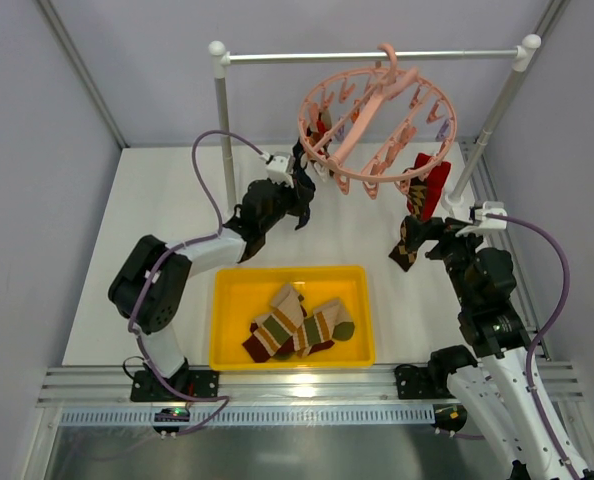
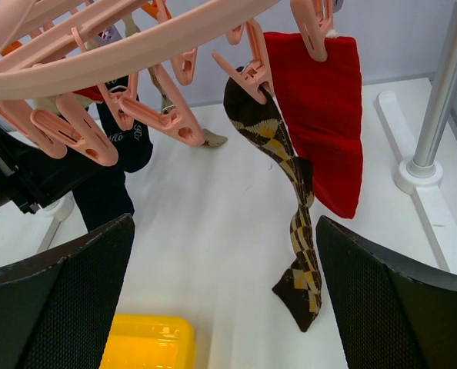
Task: Remove the socks clipped to the hanger
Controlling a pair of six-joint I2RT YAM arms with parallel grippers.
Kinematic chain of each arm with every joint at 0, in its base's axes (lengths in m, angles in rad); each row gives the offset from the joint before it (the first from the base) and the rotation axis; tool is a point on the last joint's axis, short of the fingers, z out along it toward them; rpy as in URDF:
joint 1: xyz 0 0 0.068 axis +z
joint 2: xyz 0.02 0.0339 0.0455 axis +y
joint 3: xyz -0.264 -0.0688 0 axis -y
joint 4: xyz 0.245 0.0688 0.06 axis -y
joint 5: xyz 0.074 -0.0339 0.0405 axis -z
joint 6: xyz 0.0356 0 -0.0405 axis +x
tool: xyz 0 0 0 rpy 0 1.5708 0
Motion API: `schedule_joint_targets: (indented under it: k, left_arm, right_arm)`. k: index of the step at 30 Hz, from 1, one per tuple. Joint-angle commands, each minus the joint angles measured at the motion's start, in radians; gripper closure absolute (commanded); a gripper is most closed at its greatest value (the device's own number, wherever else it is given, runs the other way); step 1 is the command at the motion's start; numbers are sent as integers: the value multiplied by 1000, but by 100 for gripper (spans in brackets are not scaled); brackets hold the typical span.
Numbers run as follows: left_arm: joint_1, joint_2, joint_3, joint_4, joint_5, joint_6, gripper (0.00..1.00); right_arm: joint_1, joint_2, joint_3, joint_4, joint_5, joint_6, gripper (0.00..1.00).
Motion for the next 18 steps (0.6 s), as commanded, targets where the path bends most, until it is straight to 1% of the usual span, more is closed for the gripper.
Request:
schedule_joint_targets:
  k: [1,5,9,10,13,16,17,18]
  left_arm:
    - [4,-47,-16,90,-10,3,100]
    - [-18,-127,-94,101,-14,10,100]
    - [-68,-222,-162,73,-75,33,100]
    - [-85,-244,-174,66,-98,40,100]
    - [-188,-317,-213,17,-176,85,100]
    - [-240,-376,-237,-23,-219,104,100]
    - [-266,-388,-240,-36,-231,104,100]
    - [-277,-408,-243,-48,-236,104,100]
  right_arm:
    - [-4,2,2,31,-20,-19,0]
    - [-1,12,10,25,-37,-34,0]
    - [-1,32,25,28,-63,-30,0]
    - [-1,35,28,31,-74,-25,0]
    - [15,45,39,50,-94,-5,0]
    - [84,55,60,50,-65,-5,0]
    - [141,58,66,44,-45,-13,0]
    - [172,62,72,42,16,-17,0]
